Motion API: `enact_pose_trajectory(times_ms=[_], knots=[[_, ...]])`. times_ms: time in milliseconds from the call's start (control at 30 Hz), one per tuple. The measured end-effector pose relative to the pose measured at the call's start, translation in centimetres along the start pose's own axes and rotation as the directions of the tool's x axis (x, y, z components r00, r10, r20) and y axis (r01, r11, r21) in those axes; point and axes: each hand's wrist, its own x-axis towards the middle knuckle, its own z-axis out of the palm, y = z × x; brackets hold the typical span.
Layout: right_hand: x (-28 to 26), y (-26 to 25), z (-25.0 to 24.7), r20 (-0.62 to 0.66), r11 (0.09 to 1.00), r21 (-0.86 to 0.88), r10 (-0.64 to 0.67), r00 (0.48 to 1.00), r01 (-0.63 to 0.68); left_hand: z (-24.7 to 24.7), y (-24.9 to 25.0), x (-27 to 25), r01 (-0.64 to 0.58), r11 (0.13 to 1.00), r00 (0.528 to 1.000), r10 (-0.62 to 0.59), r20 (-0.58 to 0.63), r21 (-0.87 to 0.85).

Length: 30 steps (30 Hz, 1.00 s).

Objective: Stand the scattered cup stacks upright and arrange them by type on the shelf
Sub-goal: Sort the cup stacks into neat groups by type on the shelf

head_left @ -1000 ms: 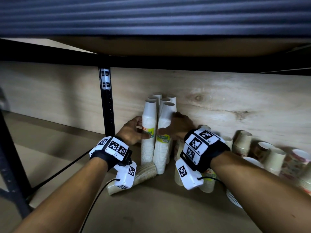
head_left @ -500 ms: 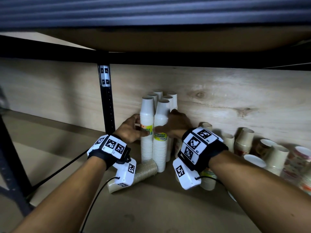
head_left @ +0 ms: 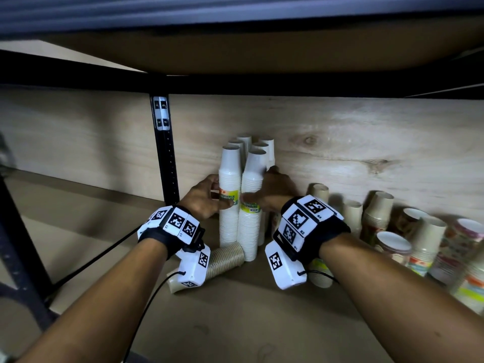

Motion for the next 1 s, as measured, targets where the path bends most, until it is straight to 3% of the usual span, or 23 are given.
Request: enact_pose_trajectory(times_ms=[267, 400, 600, 767, 867, 1000], knots=[[-0.7, 0.0, -0.3, -0.023, 0.999, 0.031, 0.019, 1.000, -0.018, -0.1, 0.4, -0.4, 0.043, 0.998, 0.999, -0.041, -0.035, 0.043], [-1.1, -0.3, -0.4, -0.013, 0.999, 0.033, 0.039, 0.999, -0.039, -0.8, 0.6, -0.7, 0.121, 0.992, 0.992, -0.120, -0.041, 0.023], [-2.3, -0.2, -1.2, -0.006, 0.992, 0.108, 0.064, 0.998, -0.063, -1.4, -0.3, -2.4, 0.248, 0.957, 0.966, -0.233, -0.107, 0.153], [-3.5, -0.3, -2.3, -0.033, 0.988, 0.136, 0.074, 0.997, -0.069, -1.1, -1.8, -5.4, 0.241, 0.798, 0.959, -0.284, -0.008, 0.553], [-4.7, 0.0, -2.2, -0.144, 0.968, 0.249, 0.077, 0.987, -0.039, -0.2, -2.8, -7.3, 0.257, 0.714, 0.914, -0.398, 0.075, 0.652], [-7.6, 1.0, -2.4, -0.287, 0.990, 0.093, -0.076, 0.955, 0.107, 1.4, -3.3, -9.0, 0.223, 0.646, 0.894, -0.434, 0.112, 0.730]])
